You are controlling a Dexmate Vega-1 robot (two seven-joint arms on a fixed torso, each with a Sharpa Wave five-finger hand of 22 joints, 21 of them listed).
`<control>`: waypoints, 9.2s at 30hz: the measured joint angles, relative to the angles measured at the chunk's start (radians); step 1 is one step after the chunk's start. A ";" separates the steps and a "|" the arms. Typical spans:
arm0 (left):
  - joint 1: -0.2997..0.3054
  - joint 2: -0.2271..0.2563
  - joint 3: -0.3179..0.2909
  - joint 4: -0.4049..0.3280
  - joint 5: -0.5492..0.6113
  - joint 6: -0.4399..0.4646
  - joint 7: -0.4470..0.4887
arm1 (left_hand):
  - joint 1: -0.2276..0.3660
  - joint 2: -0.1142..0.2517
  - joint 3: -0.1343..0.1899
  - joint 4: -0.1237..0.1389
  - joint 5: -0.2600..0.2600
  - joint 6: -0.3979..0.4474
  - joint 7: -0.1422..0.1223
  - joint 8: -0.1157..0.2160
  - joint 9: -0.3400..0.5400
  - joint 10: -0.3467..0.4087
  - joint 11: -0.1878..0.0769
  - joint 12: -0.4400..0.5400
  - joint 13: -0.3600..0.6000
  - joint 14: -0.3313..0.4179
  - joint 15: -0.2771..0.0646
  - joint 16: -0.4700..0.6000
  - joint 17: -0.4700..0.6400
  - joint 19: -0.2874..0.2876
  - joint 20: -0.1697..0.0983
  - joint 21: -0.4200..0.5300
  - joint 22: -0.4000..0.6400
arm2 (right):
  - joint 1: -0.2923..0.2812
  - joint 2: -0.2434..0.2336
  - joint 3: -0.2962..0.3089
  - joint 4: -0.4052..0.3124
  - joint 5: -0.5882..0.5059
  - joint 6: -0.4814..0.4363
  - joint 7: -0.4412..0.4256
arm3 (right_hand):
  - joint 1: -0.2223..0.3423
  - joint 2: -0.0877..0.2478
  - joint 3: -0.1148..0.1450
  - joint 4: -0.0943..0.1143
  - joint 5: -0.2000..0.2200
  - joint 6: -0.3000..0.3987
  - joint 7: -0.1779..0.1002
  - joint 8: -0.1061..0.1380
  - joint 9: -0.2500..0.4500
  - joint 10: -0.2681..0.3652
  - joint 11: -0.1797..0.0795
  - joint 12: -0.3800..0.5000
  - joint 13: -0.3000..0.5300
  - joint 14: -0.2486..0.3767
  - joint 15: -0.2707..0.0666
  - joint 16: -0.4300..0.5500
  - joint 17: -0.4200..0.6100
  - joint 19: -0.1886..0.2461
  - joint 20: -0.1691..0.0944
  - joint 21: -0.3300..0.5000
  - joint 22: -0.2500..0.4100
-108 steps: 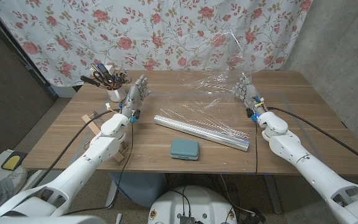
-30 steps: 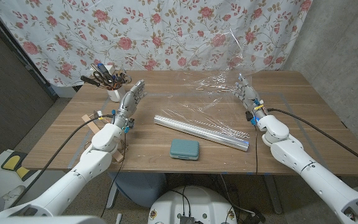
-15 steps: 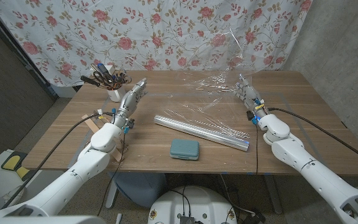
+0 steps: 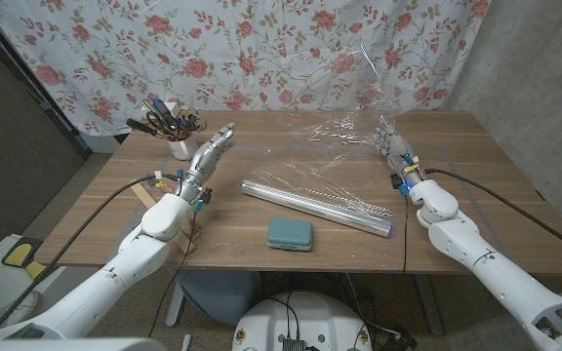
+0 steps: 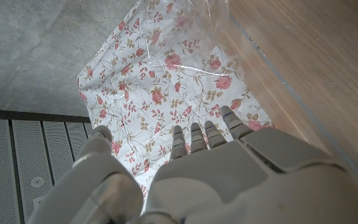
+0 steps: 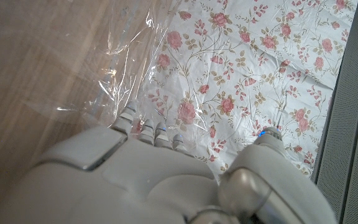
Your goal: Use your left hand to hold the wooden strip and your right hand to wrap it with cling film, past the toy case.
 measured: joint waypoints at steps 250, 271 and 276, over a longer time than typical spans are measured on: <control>0.730 0.311 -0.679 -0.403 1.274 0.380 0.502 | 0.293 -0.002 -0.022 -0.049 0.003 0.184 0.012 0.075 0.033 0.297 -0.103 0.071 0.049 0.261 -0.104 0.029 0.002 0.325 -0.082 -0.143 0.007 | 0.031 -0.044 -0.025 -0.021 -0.032 -0.052 0.029 | -0.028 0.012 -0.015 0.021 -0.007 -0.002 0.008 0.000 -0.005 -0.007 0.003 0.012 -0.004 -0.014 0.000 0.008 -0.004 -0.025 0.004 0.009 0.000; 0.725 0.368 -0.647 -0.360 1.255 0.436 0.513 | 0.300 -0.009 -0.022 -0.049 0.007 0.171 0.007 0.075 0.034 0.286 -0.100 0.067 0.053 0.270 -0.087 0.024 0.005 0.323 -0.073 -0.143 0.009 | 0.032 -0.056 -0.028 -0.035 -0.032 -0.076 0.033 | -0.028 0.012 -0.015 0.021 -0.007 -0.002 0.008 0.000 -0.005 -0.007 0.003 0.012 -0.004 -0.014 0.000 0.008 -0.004 -0.025 0.004 0.009 0.000; 0.720 0.381 -0.636 -0.348 1.244 0.445 0.512 | 0.307 -0.007 -0.022 -0.049 0.009 0.166 0.012 0.075 0.037 0.282 -0.096 0.066 0.053 0.265 -0.093 0.023 0.005 0.323 -0.073 -0.145 0.009 | 0.031 -0.061 -0.026 -0.043 -0.031 -0.080 0.032 | -0.028 0.012 -0.015 0.021 -0.007 -0.002 0.008 0.000 -0.005 -0.007 0.003 0.012 -0.004 -0.014 0.000 0.008 -0.004 -0.025 0.004 0.009 0.000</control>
